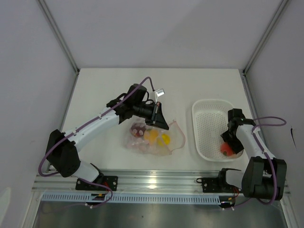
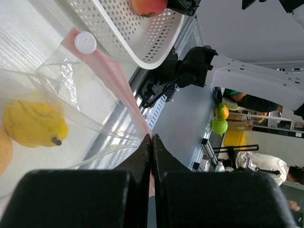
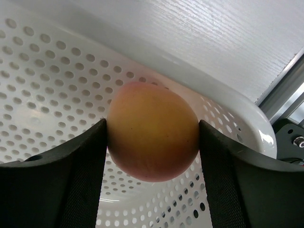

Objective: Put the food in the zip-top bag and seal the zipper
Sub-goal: Pick up the fake fruit from the bin, then place the fake fruit in the zipper food storage bag.

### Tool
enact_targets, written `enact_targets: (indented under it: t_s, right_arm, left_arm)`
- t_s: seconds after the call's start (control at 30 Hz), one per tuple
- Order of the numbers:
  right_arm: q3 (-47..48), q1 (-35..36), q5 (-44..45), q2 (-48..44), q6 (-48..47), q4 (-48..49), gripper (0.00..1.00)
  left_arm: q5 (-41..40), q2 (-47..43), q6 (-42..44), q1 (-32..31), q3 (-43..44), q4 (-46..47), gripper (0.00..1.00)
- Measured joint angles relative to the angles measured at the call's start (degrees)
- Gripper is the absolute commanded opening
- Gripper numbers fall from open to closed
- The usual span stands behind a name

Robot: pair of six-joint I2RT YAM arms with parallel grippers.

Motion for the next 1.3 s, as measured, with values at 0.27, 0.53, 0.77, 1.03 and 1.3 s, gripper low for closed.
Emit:
enact_targets:
  t_s: [0.27,0.53,0.77,1.03,1.3]
  right_arm:
    - [-0.3,2.1,0.2,-1.4,0.7,0.2,0.0]
    - [4.5,4.9,0.2,-3.4,0.4,-1.2,0.0]
    - [13.3,10.3,-1.5,-5.7,-4.3,-1.0,0.0]
    - [16.0,13.8,-16.4,-10.1,-12.9,5.9,0.0]
    - [16.1,20.8,-29.2,-10.4,-16.6,11.6,0.0]
  left_arm:
    - [0.0,0.0,0.0,-0.2,0.0,0.0,0.0]
    - [-0.2,0.0,0.0,-0.2,0.0,-0.1,0.01]
    - [-0.3,0.4,0.0,-0.2,0.0,-0.1,0.01]
    - [-0.9,0.6,-0.2,-0.2,0.5,-0.7,0.01]
    - [-1.7,1.1,-0.1,-0.3,1.6,-1.0,0.01]
